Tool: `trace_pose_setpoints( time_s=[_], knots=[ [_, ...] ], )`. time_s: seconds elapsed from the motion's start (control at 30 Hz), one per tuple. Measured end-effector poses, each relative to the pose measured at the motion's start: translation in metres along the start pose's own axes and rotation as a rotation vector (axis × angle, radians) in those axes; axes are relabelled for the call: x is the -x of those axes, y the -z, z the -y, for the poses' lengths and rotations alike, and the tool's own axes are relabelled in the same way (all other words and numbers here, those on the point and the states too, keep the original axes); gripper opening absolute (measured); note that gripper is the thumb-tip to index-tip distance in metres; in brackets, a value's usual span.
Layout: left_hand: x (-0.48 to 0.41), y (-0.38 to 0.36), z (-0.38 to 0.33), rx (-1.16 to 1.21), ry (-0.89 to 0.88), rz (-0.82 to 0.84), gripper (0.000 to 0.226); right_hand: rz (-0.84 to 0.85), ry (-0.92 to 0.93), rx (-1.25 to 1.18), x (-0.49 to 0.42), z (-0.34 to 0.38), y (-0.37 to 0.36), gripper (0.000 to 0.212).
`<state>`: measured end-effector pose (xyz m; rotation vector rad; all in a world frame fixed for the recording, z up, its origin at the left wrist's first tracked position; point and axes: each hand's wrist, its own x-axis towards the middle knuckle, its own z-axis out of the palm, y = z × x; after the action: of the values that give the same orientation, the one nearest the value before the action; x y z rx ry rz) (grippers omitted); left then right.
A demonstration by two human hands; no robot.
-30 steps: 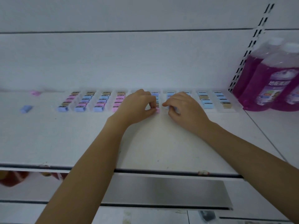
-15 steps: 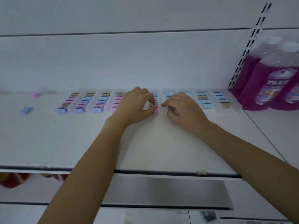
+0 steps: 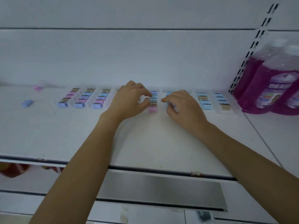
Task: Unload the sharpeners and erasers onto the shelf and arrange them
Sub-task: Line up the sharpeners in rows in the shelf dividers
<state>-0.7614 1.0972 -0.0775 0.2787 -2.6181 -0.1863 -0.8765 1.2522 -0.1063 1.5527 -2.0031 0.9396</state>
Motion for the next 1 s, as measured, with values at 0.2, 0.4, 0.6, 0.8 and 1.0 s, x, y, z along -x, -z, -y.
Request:
trace_pose_setpoints(
  time_s=[0.2, 0.4, 0.6, 0.8, 1.0],
  knots=[
    [-0.001, 0.059, 0.035, -0.103, 0.018, -0.068, 0.057, 0.068, 0.190, 0.053, -0.019, 0.021, 0.008, 0.029],
    [0.031, 0.135, 0.104, -0.281, 0.030, 0.049, 0.028, 0.214, 0.305, 0.054, -0.052, 0.113, -0.028, 0.029],
    [0.089, 0.201, 0.187, -0.276, 0.150, 0.016, 0.026, 0.294, 0.279, -0.016, -0.071, 0.206, -0.091, 0.031],
    [0.149, 0.213, 0.260, -0.204, 0.289, 0.194, 0.027, 0.475, 0.146, -0.029, -0.107, 0.253, -0.145, 0.033],
    [0.150, 0.188, 0.315, -0.162, 0.378, 0.214, 0.034, 0.604, 0.120, 0.001, -0.149, 0.261, -0.193, 0.033]
  ],
)
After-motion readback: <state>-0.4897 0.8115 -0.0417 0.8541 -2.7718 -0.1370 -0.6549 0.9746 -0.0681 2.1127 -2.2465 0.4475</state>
